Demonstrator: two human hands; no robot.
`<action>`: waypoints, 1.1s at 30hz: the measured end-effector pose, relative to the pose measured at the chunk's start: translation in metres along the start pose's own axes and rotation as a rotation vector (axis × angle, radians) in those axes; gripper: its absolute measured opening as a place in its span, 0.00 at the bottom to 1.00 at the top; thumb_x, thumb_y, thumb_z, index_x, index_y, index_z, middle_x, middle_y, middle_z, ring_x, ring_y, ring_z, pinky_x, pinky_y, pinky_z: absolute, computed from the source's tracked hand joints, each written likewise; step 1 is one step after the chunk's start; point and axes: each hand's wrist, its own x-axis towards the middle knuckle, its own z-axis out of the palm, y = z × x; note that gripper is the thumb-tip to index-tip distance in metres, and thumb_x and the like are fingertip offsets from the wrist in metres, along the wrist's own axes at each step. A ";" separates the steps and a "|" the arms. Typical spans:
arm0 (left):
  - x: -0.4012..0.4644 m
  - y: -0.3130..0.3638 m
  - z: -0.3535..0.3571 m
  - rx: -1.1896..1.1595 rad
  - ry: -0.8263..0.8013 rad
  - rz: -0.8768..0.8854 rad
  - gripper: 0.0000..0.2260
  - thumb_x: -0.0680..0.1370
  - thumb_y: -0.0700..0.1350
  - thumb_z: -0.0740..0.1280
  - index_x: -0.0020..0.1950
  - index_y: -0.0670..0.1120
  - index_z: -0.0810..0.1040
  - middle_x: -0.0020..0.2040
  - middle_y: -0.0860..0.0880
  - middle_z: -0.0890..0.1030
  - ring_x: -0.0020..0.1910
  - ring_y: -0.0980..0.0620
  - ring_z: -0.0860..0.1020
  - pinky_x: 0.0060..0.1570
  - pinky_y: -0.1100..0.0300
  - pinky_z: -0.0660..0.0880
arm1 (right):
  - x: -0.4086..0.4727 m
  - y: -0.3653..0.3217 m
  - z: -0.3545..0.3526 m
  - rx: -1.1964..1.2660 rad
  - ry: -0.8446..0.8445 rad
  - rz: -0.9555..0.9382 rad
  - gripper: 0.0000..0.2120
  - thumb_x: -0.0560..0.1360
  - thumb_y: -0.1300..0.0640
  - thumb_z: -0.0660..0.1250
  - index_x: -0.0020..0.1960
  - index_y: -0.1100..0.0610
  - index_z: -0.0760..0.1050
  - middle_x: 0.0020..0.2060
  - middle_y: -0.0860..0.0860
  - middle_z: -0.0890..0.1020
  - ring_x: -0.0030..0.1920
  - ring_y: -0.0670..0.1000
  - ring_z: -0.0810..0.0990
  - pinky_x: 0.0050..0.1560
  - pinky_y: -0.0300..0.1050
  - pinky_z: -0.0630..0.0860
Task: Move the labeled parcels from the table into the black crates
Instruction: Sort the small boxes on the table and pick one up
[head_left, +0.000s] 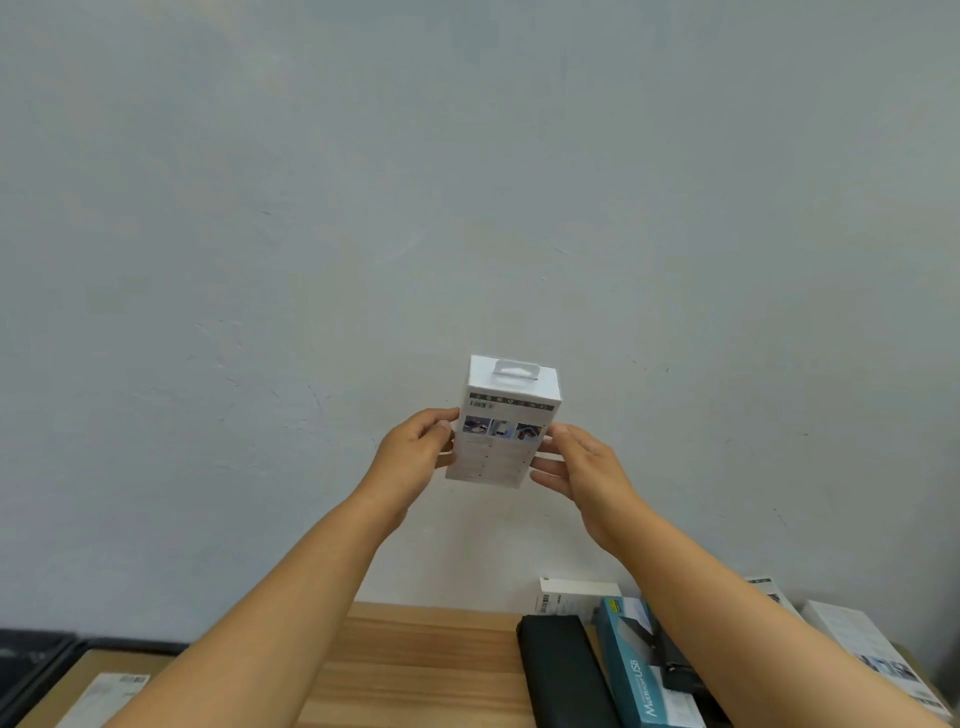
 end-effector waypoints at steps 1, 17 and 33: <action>0.000 0.001 0.000 -0.028 0.003 -0.009 0.13 0.82 0.44 0.55 0.60 0.51 0.77 0.54 0.48 0.81 0.55 0.51 0.79 0.56 0.58 0.75 | 0.000 -0.001 0.000 0.025 0.004 0.005 0.11 0.82 0.54 0.55 0.52 0.53 0.77 0.51 0.52 0.82 0.50 0.50 0.82 0.53 0.44 0.79; -0.010 0.003 0.007 -0.151 0.094 0.076 0.12 0.72 0.32 0.69 0.46 0.43 0.69 0.55 0.51 0.78 0.53 0.60 0.77 0.46 0.65 0.75 | -0.013 0.005 0.001 0.060 -0.098 0.021 0.08 0.80 0.52 0.60 0.55 0.53 0.74 0.49 0.49 0.85 0.48 0.50 0.82 0.47 0.48 0.78; -0.019 0.010 0.018 -0.086 0.068 0.234 0.18 0.70 0.26 0.65 0.51 0.46 0.70 0.57 0.55 0.77 0.57 0.61 0.76 0.51 0.68 0.77 | -0.015 0.015 -0.004 0.193 -0.091 0.008 0.28 0.72 0.73 0.66 0.66 0.52 0.69 0.54 0.55 0.82 0.52 0.55 0.83 0.56 0.57 0.79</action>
